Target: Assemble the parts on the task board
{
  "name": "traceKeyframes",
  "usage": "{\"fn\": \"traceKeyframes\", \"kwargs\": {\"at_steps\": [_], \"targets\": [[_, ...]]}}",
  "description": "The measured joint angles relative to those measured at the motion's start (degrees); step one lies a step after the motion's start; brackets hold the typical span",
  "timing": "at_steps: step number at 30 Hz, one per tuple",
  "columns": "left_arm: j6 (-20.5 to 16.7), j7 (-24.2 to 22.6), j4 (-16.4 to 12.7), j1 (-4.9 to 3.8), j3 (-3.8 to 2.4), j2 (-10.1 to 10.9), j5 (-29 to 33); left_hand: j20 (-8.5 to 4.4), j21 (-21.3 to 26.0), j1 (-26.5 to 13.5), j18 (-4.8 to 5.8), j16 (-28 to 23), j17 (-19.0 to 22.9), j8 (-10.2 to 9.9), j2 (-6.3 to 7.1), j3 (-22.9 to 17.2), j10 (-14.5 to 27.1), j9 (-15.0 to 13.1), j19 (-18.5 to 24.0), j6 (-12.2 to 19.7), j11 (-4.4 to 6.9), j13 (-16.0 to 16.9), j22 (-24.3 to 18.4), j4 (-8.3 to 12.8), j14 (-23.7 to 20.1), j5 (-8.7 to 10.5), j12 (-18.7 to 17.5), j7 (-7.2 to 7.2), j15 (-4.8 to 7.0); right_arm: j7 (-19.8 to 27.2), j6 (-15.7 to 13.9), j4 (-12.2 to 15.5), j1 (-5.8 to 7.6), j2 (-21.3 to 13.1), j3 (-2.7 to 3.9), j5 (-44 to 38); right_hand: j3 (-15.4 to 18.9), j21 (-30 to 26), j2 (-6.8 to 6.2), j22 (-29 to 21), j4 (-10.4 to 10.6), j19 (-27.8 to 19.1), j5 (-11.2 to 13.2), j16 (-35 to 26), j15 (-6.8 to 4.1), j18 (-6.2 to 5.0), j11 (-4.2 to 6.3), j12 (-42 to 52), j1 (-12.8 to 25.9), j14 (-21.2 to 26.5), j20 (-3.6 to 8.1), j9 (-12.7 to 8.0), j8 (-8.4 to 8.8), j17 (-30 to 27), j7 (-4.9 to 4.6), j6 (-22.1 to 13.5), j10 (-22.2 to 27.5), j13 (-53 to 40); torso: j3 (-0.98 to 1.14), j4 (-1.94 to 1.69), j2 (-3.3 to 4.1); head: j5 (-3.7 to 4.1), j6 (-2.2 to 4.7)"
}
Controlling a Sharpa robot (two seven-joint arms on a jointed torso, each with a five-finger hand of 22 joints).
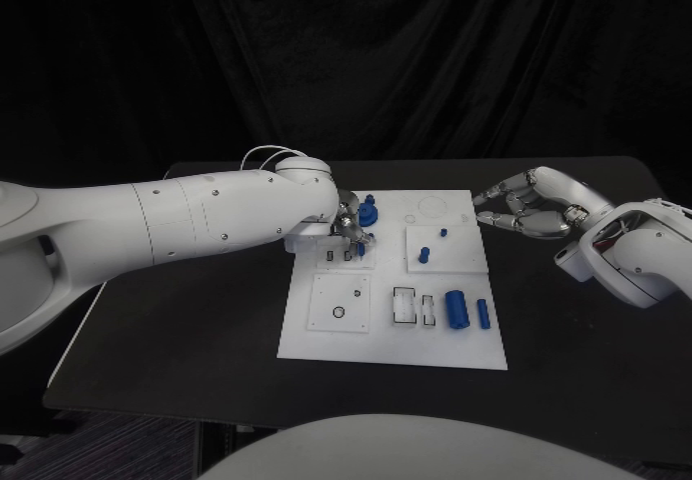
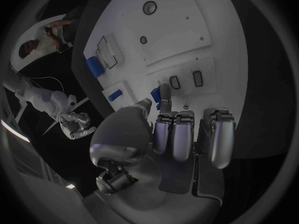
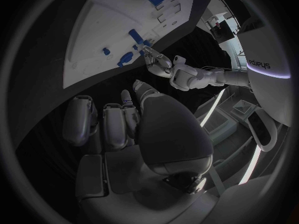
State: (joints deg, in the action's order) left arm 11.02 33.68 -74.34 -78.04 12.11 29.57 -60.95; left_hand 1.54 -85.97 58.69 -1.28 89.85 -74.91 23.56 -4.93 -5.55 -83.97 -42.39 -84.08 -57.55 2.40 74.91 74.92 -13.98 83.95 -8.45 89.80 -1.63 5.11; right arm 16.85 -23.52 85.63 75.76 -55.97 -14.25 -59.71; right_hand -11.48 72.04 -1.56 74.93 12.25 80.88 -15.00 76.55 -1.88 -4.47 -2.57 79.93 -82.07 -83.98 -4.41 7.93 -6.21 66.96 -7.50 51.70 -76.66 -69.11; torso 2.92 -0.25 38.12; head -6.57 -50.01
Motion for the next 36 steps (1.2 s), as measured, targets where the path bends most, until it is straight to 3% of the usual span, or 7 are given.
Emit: {"fn": "traceKeyframes", "kwargs": {"at_steps": [9, 12, 26, 36], "targets": [[0.43, -0.01, 0.0, 0.04, 0.0, 0.02, 0.0, 0.0, 0.0, -0.14, 0.0, 0.0, 0.0, -0.53, 0.15, 0.37, 0.0, -0.19, 0.0, -0.21, 0.0, 0.0, 0.0, 0.35, 0.0, 0.01, 0.0, -0.21, 0.0, -0.19, 0.21, -0.16, 0.0, 0.09, 0.0, 0.0, 0.01, 0.0, -0.25, 0.0, 0.32, 0.0, 0.0, 0.0, 0.0, 0.0, 0.0, 0.0, 0.24, 0.0, 0.0, -0.06, 0.0, -0.16, -0.2, 0.2, 0.0, 0.27, 0.0, -0.02, 0.0, -0.07, 0.0], [0.54, -0.01, -0.01, 0.05, 0.02, 0.02, 0.0, 0.0, 0.21, -0.01, 0.01, 0.0, 0.0, -0.94, 0.27, 0.53, 0.0, -0.27, 0.0, -0.41, 0.0, 0.0, 0.0, 0.74, 0.0, -0.87, 0.0, -0.01, 0.0, -0.23, 0.27, -0.19, 0.0, 0.14, 0.0, 0.0, 0.01, 0.0, -0.23, -0.01, 0.32, 0.0, 0.0, 0.0, 0.0, 0.0, 0.0, 0.0, 0.23, 0.0, 0.0, -0.06, 0.0, -0.17, -0.2, 0.2, 0.0, 0.35, 0.0, -0.02, 0.01, -0.11, 0.0], [1.08, 0.01, -0.02, 0.11, 0.0, 0.03, -0.01, 0.0, 0.28, 0.34, 0.01, 0.0, 0.0, -1.63, 0.62, 0.21, 0.0, -0.53, 0.0, -0.65, 0.0, 0.0, -0.01, 1.53, 0.0, -1.71, 0.0, -0.17, 0.0, -0.49, 0.52, -0.32, -0.01, 0.27, 0.0, 0.0, 0.16, 0.0, -0.02, -0.02, 0.48, 0.0, 0.0, 0.0, 0.0, 0.0, 0.0, 0.0, 0.44, 0.0, 0.0, -0.06, 0.0, -0.26, -0.2, 0.2, 0.0, 0.54, 0.0, -0.02, 0.02, -0.27, 0.0], [1.11, 0.0, 0.01, 0.17, 0.0, 0.0, -0.01, -0.21, 0.66, 1.41, 0.02, 0.0, 0.0, -3.55, 0.6, -1.17, 0.0, -1.17, 0.22, -1.32, 0.0, 0.0, -0.01, 3.54, 0.0, -6.13, 0.0, 0.1, 0.0, -0.61, 0.71, -0.38, -0.03, 0.35, 0.0, 0.0, 0.16, -0.28, -0.02, -0.02, 0.48, 0.0, 0.0, 0.0, 0.0, 0.0, 0.0, 0.0, 0.44, 0.0, 0.0, -0.05, 0.0, -0.49, -0.2, 0.2, 0.0, 0.79, 0.0, -0.02, 0.0, -0.34, 0.0]]}}
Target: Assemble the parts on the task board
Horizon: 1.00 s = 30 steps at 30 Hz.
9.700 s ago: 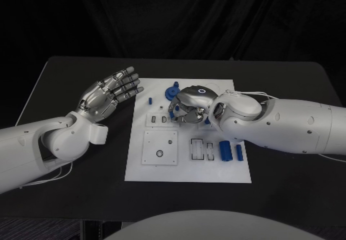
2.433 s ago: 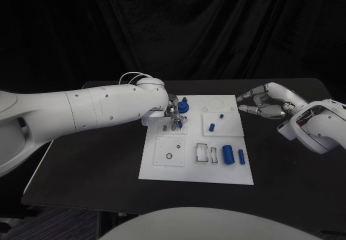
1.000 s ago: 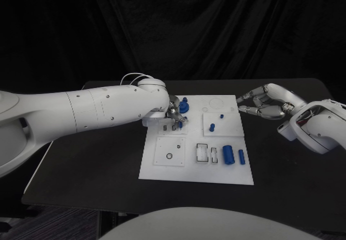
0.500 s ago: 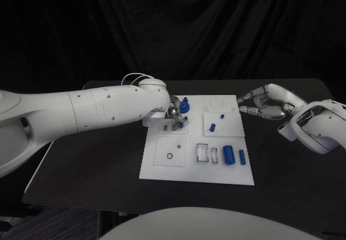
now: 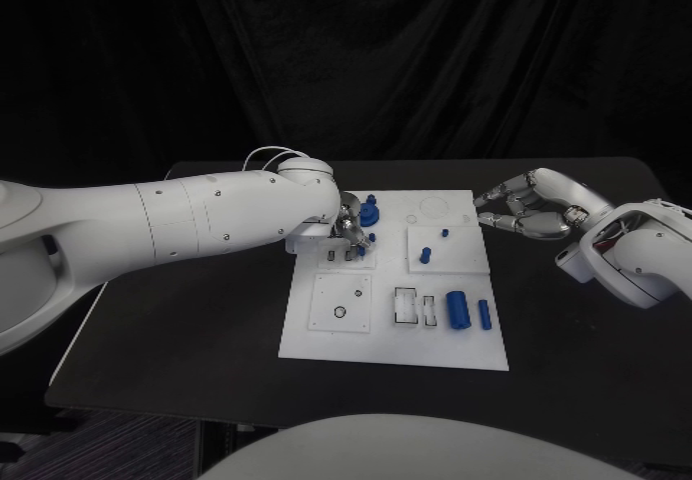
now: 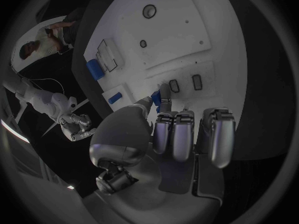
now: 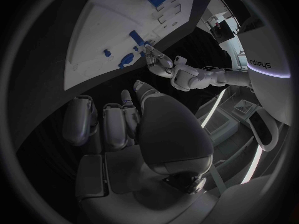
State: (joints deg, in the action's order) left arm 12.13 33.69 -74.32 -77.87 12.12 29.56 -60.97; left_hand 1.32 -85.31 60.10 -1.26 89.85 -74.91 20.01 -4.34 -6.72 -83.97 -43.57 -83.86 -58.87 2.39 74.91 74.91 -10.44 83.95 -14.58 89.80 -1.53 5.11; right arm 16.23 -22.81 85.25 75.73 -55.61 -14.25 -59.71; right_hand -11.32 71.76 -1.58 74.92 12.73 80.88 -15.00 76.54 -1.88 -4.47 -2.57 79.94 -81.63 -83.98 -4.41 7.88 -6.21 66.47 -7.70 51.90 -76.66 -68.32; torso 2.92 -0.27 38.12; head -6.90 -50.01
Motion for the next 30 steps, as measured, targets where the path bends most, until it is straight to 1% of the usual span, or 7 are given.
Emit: {"fn": "traceKeyframes", "kwargs": {"at_steps": [3, 10, 11, 13, 22, 26, 30], "targets": [[0.0, -0.01, 0.01, 0.01, 0.01, 0.0, 0.0, 0.0, 0.23, 0.25, 0.0, 0.0, 0.0, -0.28, -0.25, -0.72, 0.0, -0.19, 0.0, 0.0, 0.0, 0.0, 0.0, 0.72, 0.0, -0.68, 0.0, 0.0, 0.0, -0.04, 0.04, -0.01, 0.0, 0.0, 0.0, 0.0, 0.0, 0.0, 0.0, 0.0, 0.0, 0.0, 0.0, 0.0, 0.0, 0.0, 0.0, 0.0, 0.0, 0.0, 0.0, -0.05, 0.0, 0.0, 0.0, 0.0, 0.0, 0.05, -0.01, 0.01, -0.01, -0.04, 0.0], [-0.01, -0.02, 0.04, 0.03, 0.01, 0.07, 0.0, 0.0, 0.22, 1.04, -0.07, 0.0, 0.0, -1.39, 0.01, -3.44, 0.0, -0.98, 0.0, -0.63, 0.0, 0.0, 0.0, 2.81, 0.0, -4.76, 0.0, 0.22, 0.0, -0.2, 0.17, -0.02, -0.01, -0.03, 0.0, 0.0, -0.09, -0.23, 0.0, 0.0, 0.09, 0.0, -0.4, -0.23, 0.0, 0.0, 0.02, -0.3, 0.0, 0.0, 0.0, -0.1, 0.0, -0.21, 0.21, 0.21, 0.02, 0.22, -0.01, 0.0, -0.01, -0.1, 0.0], [-0.01, -0.02, 0.04, 0.03, 0.0, 0.08, 0.0, 0.0, 0.45, 1.04, -0.78, 0.0, 0.0, -1.6, 0.01, -4.23, 0.0, -1.22, 0.0, -0.92, 0.0, 0.0, 0.0, 3.07, 0.0, -5.58, 0.0, 0.2, 0.0, -0.25, 0.2, -0.02, -0.01, -0.03, 0.0, 0.0, -0.26, -0.34, 0.0, 0.0, 0.06, 0.0, -0.74, -0.23, 0.0, 0.0, 0.22, -0.3, 0.0, 0.0, 0.0, -0.14, 0.0, -0.27, 0.21, 0.21, 0.22, 0.29, -0.01, 0.01, -0.01, -0.14, 0.0], [-0.02, -0.02, 0.05, 0.03, 0.0, 0.1, 0.0, 0.0, 0.48, 1.06, -0.94, 0.0, 0.0, -1.83, 0.04, -5.42, 0.0, -1.52, 0.0, -1.12, 0.0, 0.0, 0.0, 3.57, 0.0, -6.76, 0.0, 0.28, 0.0, -0.33, 0.24, -0.02, -0.01, -0.03, 0.0, 0.0, -0.6, -0.6, 0.0, 0.0, -0.28, 0.0, -1.8, -0.44, 0.0, -0.01, 0.21, -0.29, 0.0, 0.0, 0.0, -0.21, 0.0, -0.36, 0.21, 0.21, 0.22, 0.46, -0.02, 0.01, -0.01, -0.19, 0.0], [-0.04, -0.02, -0.08, 0.04, 0.0, 0.36, -0.01, -0.21, 0.68, -0.41, -0.92, 0.0, 0.0, -2.72, 2.07, -11.84, 0.0, -3.37, 0.21, -1.76, 0.0, 0.0, 0.0, 6.37, 0.21, -9.93, 0.0, 0.3, 0.21, -0.68, 0.52, -0.03, -0.01, -0.02, 0.0, 0.0, -0.96, -0.6, 0.32, -0.01, -0.32, 0.0, -2.72, -0.44, 0.0, 0.0, 0.0, -0.27, -0.33, 0.0, 0.0, -0.28, 0.0, -0.43, 0.21, 0.21, 0.43, 0.47, -0.02, 0.02, 0.01, -0.36, 0.0], [-0.09, 0.0, -0.32, 0.05, 0.0, 0.6, -0.01, -0.21, 0.68, -1.54, -0.92, 0.0, 0.0, -2.98, 3.19, -15.81, 0.0, -4.41, 0.21, -2.05, 0.0, 0.0, 0.0, 8.29, 0.21, -11.55, 0.0, -0.01, 0.21, -0.86, 0.62, -0.02, -0.01, -0.09, 0.0, 0.0, -1.11, -0.86, 0.32, -0.01, -0.17, 0.0, -2.72, -0.44, 0.0, 0.0, 0.0, -0.36, -0.33, 0.0, 0.0, -0.28, 0.0, -0.5, 0.21, 0.21, 0.43, 0.5, -0.03, 0.0, 0.04, -0.37, 0.0], [-0.18, 0.06, -0.77, 0.05, 0.0, 1.02, -0.01, -0.21, 0.68, -2.04, -0.91, 0.0, 0.0, -3.15, 3.69, -16.44, 0.0, -5.12, 0.21, -2.07, 0.0, 0.0, 0.0, 7.67, 0.21, -12.53, 0.0, -0.02, 0.21, -1.04, 0.72, 0.03, -0.01, -0.21, 0.0, 0.0, -1.12, -0.86, 0.32, -0.01, -0.17, 0.0, -2.72, -0.44, 0.0, 0.0, 0.0, -0.56, -0.32, 0.0, 0.0, -0.28, 0.0, -0.5, 0.21, 0.21, 0.43, 0.57, -0.02, -0.01, 0.06, -0.37, 0.0]]}}
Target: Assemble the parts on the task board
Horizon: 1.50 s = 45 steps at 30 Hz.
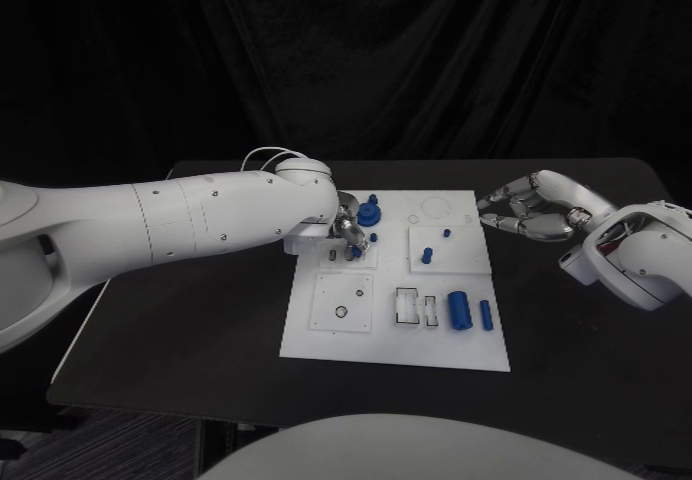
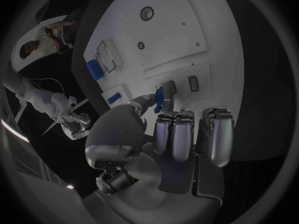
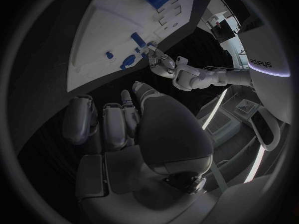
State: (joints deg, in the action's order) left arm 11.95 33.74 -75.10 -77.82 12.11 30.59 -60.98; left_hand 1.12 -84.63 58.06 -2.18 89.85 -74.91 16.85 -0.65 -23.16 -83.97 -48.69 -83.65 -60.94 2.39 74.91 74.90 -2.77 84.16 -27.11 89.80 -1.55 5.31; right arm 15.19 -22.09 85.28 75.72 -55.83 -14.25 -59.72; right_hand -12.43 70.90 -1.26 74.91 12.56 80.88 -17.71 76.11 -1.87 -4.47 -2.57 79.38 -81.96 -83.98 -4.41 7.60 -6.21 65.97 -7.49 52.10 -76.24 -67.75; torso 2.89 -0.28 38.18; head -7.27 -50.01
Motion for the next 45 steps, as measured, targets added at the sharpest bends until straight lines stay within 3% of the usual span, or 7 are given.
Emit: {"fn": "traceKeyframes", "kwargs": {"at_steps": [2, 12, 17, 20, 21, 30, 45], "targets": [[-0.06, 0.03, -0.22, 0.0, 0.0, 0.2, 0.0, 0.0, 0.0, -0.49, 0.0, 0.0, 0.0, 0.0, 0.49, -1.69, 0.0, -0.35, 0.0, -0.03, 0.0, 0.0, 0.0, 1.1, 0.0, -0.02, 0.0, 0.0, 0.0, -0.07, 0.04, 0.01, 0.0, -0.06, 0.0, 0.0, 0.0, 0.0, 0.0, 0.0, 0.0, 0.0, -0.23, 0.0, 0.0, 0.0, 0.0, 0.0, 0.0, 0.0, 0.0, 0.0, 0.0, -0.09, 0.0, 0.0, 0.0, 0.04, -0.01, -0.01, 0.01, 0.0, 0.0], [-1.62, 0.07, -2.17, 0.01, 0.01, 2.08, 0.0, 0.0, 0.43, -1.87, 0.0, 0.0, 0.0, -0.59, 1.05, -2.82, 0.0, -1.08, 0.0, -0.53, 0.0, 0.0, 0.02, 1.27, 0.0, 0.35, 0.0, 0.09, 0.0, -0.52, 0.28, 0.16, 0.0, -0.27, 0.0, 0.0, 0.0, 0.0, -0.01, 0.0, 0.0, 0.0, -0.23, 0.0, 0.0, 0.0, 0.0, -0.01, 0.0, 0.0, 0.0, 0.01, 0.0, -0.1, 0.0, 0.0, 0.0, 0.05, 0.0, -0.03, 0.03, -0.16, 0.0], [-3.71, -0.47, -3.55, 0.01, 0.01, 3.73, 0.0, 0.0, 0.43, -2.3, 0.01, 0.0, 0.0, -0.61, 1.36, -3.29, -0.14, -1.51, 0.0, -0.6, 0.12, 0.0, 0.04, 1.43, -0.01, 1.68, 0.0, 0.02, 0.0, -0.7, 0.38, 0.2, 0.0, -0.34, 0.0, 0.0, 0.0, 0.0, -0.01, -0.01, 0.0, 0.0, -0.45, -0.23, 0.0, 0.0, 0.0, 0.0, 0.01, 0.0, 0.0, -0.06, 0.0, -0.17, 0.0, 0.0, 0.0, 0.11, 0.01, -0.04, 0.02, -0.09, 0.0], [-5.23, -0.92, -4.19, 0.01, 0.01, 4.74, 0.19, 0.0, 0.43, -2.53, 0.0, 0.0, 0.0, -0.61, 1.14, -3.36, -0.22, -1.66, 0.0, -0.61, 0.21, 0.0, 0.04, 1.49, 0.0, 1.93, 0.0, 0.02, 0.0, -0.78, 0.43, 0.21, 0.0, -0.33, 0.0, 0.0, 0.0, 0.0, -0.01, 0.0, 0.0, 0.0, -0.45, -0.23, 0.0, 0.01, 0.0, 0.0, 0.01, 0.0, 0.0, -0.05, 0.0, -0.17, 0.0, 0.0, 0.0, 0.17, 0.02, -0.04, 0.0, -0.05, 0.0], [-5.7, -1.04, -4.35, 0.01, 0.01, 5.03, 0.47, 0.0, 0.43, -2.55, 0.0, 0.0, 0.0, -0.61, 1.16, -4.4, -0.22, -1.68, 0.0, -0.62, 0.21, 0.0, 0.04, 2.53, -0.01, 2.04, 0.0, 0.01, 0.0, -0.79, 0.44, 0.22, 0.0, -0.33, 0.0, 0.0, 0.0, 0.0, -0.01, 0.0, 0.0, 0.0, -0.45, -0.23, 0.0, 0.0, 0.0, 0.01, 0.01, 0.0, 0.0, -0.05, 0.0, -0.17, 0.0, 0.0, 0.0, 0.19, 0.02, -0.04, -0.01, -0.04, 0.0], [-9.91, -2.25, -5.52, 0.03, 0.02, 6.91, 4.78, 0.0, 0.79, -2.76, 0.01, 0.0, 0.0, -0.6, 1.37, -4.56, -0.22, -2.02, 0.0, -0.58, 0.21, 0.0, 0.03, 2.4, -0.23, 2.05, 0.0, 0.03, 0.21, -0.95, 0.54, 0.22, 0.0, -0.34, 0.0, 0.0, -0.31, 0.0, -0.01, -0.01, 0.0, 0.0, -0.93, -0.23, 0.0, 0.0, 0.21, 0.02, 0.01, 0.0, 0.0, -0.11, 0.0, -0.26, 0.0, 0.0, 0.21, 0.19, 0.03, 0.02, -0.07, -0.36, 0.0], [-13.73, -3.31, -6.11, 1.45, 0.02, 7.81, 7.24, -0.21, 1.04, -3.86, 0.02, 0.0, 0.0, -0.6, 1.39, -5.66, -0.22, -2.37, 0.21, -0.84, 0.2, 0.0, 0.03, 2.68, -0.23, 2.36, 0.0, 0.28, 0.21, -1.09, 0.64, 0.18, -0.01, -0.32, 0.0, 0.0, -0.64, -0.23, -0.01, 0.04, -0.32, 0.0, -1.73, -0.23, 0.0, 0.0, 0.21, 0.05, 0.01, 0.0, 0.0, -0.15, 0.0, -0.26, 0.0, 0.0, 0.2, 0.22, -0.05, -0.03, -0.05, -0.34, 0.0]]}}
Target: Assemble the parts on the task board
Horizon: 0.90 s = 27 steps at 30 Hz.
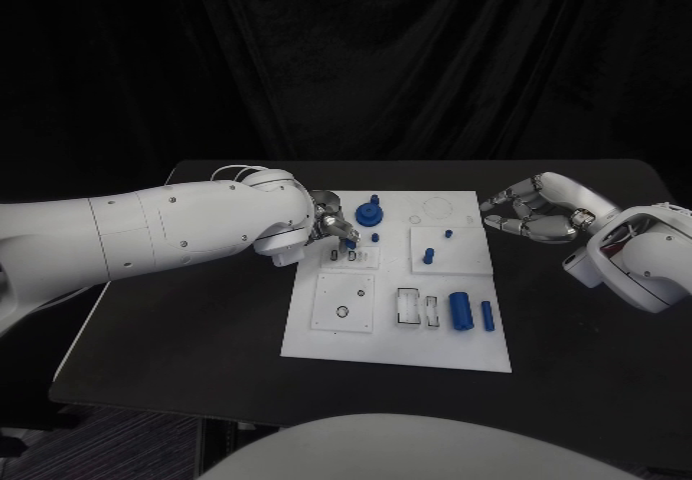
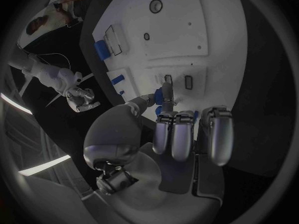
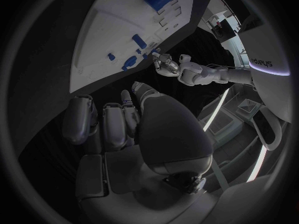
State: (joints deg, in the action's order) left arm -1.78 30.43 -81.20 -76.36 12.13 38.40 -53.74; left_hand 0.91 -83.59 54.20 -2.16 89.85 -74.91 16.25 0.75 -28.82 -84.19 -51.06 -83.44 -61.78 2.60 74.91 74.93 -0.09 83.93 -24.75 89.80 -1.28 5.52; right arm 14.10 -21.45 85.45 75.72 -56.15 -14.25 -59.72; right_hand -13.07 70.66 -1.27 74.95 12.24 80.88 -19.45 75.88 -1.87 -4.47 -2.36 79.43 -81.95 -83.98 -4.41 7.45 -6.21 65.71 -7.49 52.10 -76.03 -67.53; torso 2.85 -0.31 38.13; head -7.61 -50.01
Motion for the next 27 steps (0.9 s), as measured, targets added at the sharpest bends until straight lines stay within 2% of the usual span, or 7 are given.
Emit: {"fn": "traceKeyframes", "kwargs": {"at_steps": [6, 27], "targets": [[-0.61, -0.12, 0.08, 0.68, 0.0, 0.0, 0.28, 0.0, 0.0, -0.21, 0.0, 0.0, 0.0, 0.0, -0.22, -0.15, 0.0, -0.07, 0.0, -0.01, 0.0, 0.0, 0.0, -0.13, 0.0, 0.34, 0.0, 0.0, 0.0, -0.06, 0.03, 0.0, 0.0, 0.0, 0.0, 0.0, 0.0, 0.0, 0.17, 0.0, 0.0, 0.0, -0.1, 0.0, 0.0, 0.0, 0.0, 0.06, -0.18, 0.0, 0.0, -0.05, 0.0, 0.0, 0.0, 0.0, 0.0, 0.0, 0.01, 0.07, 0.01, -0.12, 0.0], [-0.71, -0.13, 0.34, 1.91, 0.0, 0.5, 0.5, 0.0, 0.27, -0.01, 0.0, 0.0, 0.0, 0.0, -0.41, -0.46, 0.0, -0.14, 0.0, -0.07, 0.0, 0.0, -0.01, 0.02, 0.0, 0.57, 0.0, -0.2, 0.0, -0.3, 0.27, 0.0, 0.0, 0.0, 0.0, 0.0, -0.47, 0.0, 0.24, -0.02, -0.15, 0.0, -0.75, 0.0, 0.0, 0.0, -0.21, -0.18, -0.24, 0.0, 0.0, -0.1, 0.0, 0.0, 0.0, 0.0, 0.2, 0.17, 0.04, 0.07, 0.03, -0.34, 0.0]]}}
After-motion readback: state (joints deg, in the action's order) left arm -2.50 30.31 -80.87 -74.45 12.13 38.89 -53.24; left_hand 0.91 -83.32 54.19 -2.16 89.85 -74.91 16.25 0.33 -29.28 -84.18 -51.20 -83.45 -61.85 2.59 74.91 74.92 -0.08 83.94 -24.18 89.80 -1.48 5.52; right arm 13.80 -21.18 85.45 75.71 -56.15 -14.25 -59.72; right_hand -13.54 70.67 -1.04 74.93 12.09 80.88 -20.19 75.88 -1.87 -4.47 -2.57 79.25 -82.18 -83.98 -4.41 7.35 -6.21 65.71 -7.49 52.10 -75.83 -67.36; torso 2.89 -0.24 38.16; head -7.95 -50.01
